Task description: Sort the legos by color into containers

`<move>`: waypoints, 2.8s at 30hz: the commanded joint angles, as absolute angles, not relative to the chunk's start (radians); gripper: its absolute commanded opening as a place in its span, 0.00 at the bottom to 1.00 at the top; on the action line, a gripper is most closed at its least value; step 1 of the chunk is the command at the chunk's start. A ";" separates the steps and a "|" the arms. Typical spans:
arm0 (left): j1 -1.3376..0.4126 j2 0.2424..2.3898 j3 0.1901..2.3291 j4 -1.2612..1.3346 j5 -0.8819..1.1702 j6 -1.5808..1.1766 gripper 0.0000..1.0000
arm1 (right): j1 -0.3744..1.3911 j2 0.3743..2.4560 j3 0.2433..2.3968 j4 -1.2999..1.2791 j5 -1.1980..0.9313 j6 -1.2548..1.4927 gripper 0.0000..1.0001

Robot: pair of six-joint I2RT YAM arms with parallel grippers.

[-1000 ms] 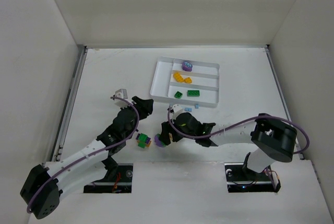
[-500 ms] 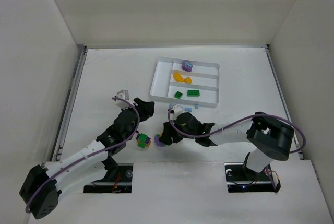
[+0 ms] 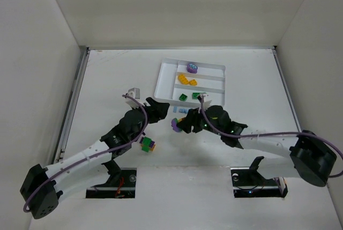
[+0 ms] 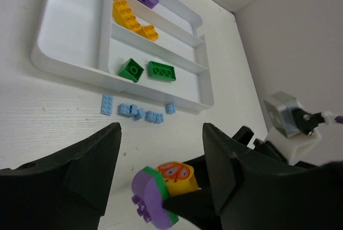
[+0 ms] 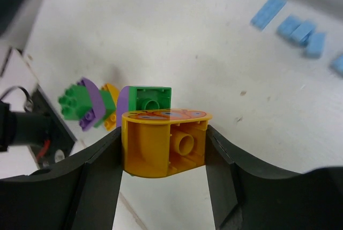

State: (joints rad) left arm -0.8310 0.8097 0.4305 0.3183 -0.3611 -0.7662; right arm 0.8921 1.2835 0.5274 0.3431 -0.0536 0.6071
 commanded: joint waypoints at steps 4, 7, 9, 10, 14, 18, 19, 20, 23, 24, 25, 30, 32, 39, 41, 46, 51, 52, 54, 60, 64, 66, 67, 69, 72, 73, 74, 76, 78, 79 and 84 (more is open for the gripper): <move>-0.854 0.874 0.471 0.423 -0.275 -0.819 0.61 | 0.792 1.111 0.511 0.397 -0.119 0.649 0.51; -0.854 0.902 0.439 0.511 -0.247 -0.876 0.62 | 0.763 1.089 0.508 0.411 -0.158 0.673 0.51; -0.851 0.923 0.430 0.549 -0.227 -0.905 0.62 | 0.749 1.085 0.506 0.423 -0.170 0.690 0.51; -0.849 0.934 0.428 0.564 -0.218 -0.917 0.63 | 0.748 1.086 0.506 0.431 -0.179 0.692 0.51; -0.860 0.983 0.420 0.638 -0.204 -0.956 0.63 | 0.746 1.095 0.518 0.442 -0.206 0.695 0.51; -0.867 1.028 0.434 0.647 -0.184 -0.966 0.62 | 0.733 1.074 0.511 0.469 -0.206 0.703 0.51; -0.870 1.037 0.434 0.653 -0.184 -0.969 0.61 | 0.725 1.068 0.511 0.472 -0.207 0.706 0.51; -0.874 1.043 0.434 0.653 -0.190 -0.976 0.59 | 0.720 1.065 0.509 0.472 -0.207 0.709 0.51; -0.874 1.055 0.431 0.666 -0.195 -0.992 0.57 | 0.708 1.055 0.506 0.476 -0.207 0.719 0.51; -0.872 1.055 0.426 0.676 -0.196 -0.996 0.56 | 0.706 1.057 0.505 0.480 -0.207 0.719 0.51; -0.872 1.057 0.422 0.686 -0.201 -1.000 0.55 | 0.705 1.058 0.505 0.482 -0.207 0.719 0.51; -0.866 1.074 0.393 0.751 -0.204 -1.055 0.52 | 0.686 1.072 0.497 0.512 -0.207 0.750 0.51; -0.864 1.081 0.380 0.782 -0.201 -1.069 0.51 | 0.680 1.089 0.497 0.529 -0.215 0.762 0.51; -0.877 1.100 0.365 0.848 -0.196 -1.088 0.49 | 0.674 1.124 0.505 0.589 -0.253 0.825 0.51; -0.878 1.100 0.359 0.871 -0.202 -1.092 0.48 | 0.670 1.127 0.505 0.600 -0.261 0.850 0.51; -0.881 1.104 0.344 0.945 -0.210 -1.106 0.41 | 0.662 1.134 0.499 0.649 -0.287 0.913 0.51; -0.883 1.106 0.344 0.976 -0.221 -1.111 0.29 | 0.660 1.149 0.488 0.680 -0.293 0.954 0.51; -0.884 1.106 0.344 0.979 -0.221 -1.111 0.26 | 0.660 1.152 0.488 0.681 -0.296 0.956 0.51; -0.886 1.103 0.345 0.985 -0.221 -1.111 0.22 | 0.656 1.149 0.485 0.681 -0.298 0.959 0.52; -0.878 1.066 0.313 0.974 -0.222 -1.104 0.17 | 0.614 1.112 0.471 0.681 -0.301 0.965 0.52; -0.863 1.039 0.281 0.974 -0.222 -1.109 0.17 | 0.591 1.115 0.471 0.681 -0.322 0.971 0.52; -0.852 1.019 0.267 0.971 -0.222 -1.109 0.16 | 0.576 1.117 0.469 0.681 -0.328 0.973 0.52; -0.848 1.009 0.262 0.966 -0.222 -1.108 0.16 | 0.571 1.118 0.469 0.681 -0.330 0.974 0.52; -0.838 0.997 0.261 0.954 -0.222 -1.106 0.16 | 0.565 1.126 0.474 0.681 -0.334 0.973 0.52; -0.828 0.979 0.261 0.931 -0.219 -1.098 0.17 | 0.542 1.141 0.485 0.675 -0.308 0.962 0.52; -0.825 0.973 0.261 0.922 -0.222 -1.094 0.17 | 0.527 1.155 0.494 0.670 -0.290 0.956 0.52; -0.820 0.970 0.262 0.913 -0.222 -1.086 0.17 | 0.516 1.170 0.503 0.663 -0.272 0.948 0.52; -0.812 0.966 0.271 0.884 -0.221 -1.072 0.18 | 0.496 1.215 0.534 0.635 -0.223 0.934 0.51; -0.812 0.966 0.285 0.848 -0.221 -1.046 0.19 | 0.478 1.274 0.580 0.592 -0.160 0.902 0.51; -0.817 0.968 0.293 0.829 -0.222 -1.029 0.19 | 0.469 1.307 0.607 0.568 -0.126 0.887 0.51; -0.826 0.989 0.325 0.750 -0.241 -0.976 0.19 | 0.409 1.497 0.773 0.444 0.024 0.810 0.51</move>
State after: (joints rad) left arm -0.8188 0.9890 0.2707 0.7723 -0.2234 -1.0340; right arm 0.4412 1.4326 0.6682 0.4999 -0.1055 0.8783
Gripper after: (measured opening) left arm 0.347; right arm 0.616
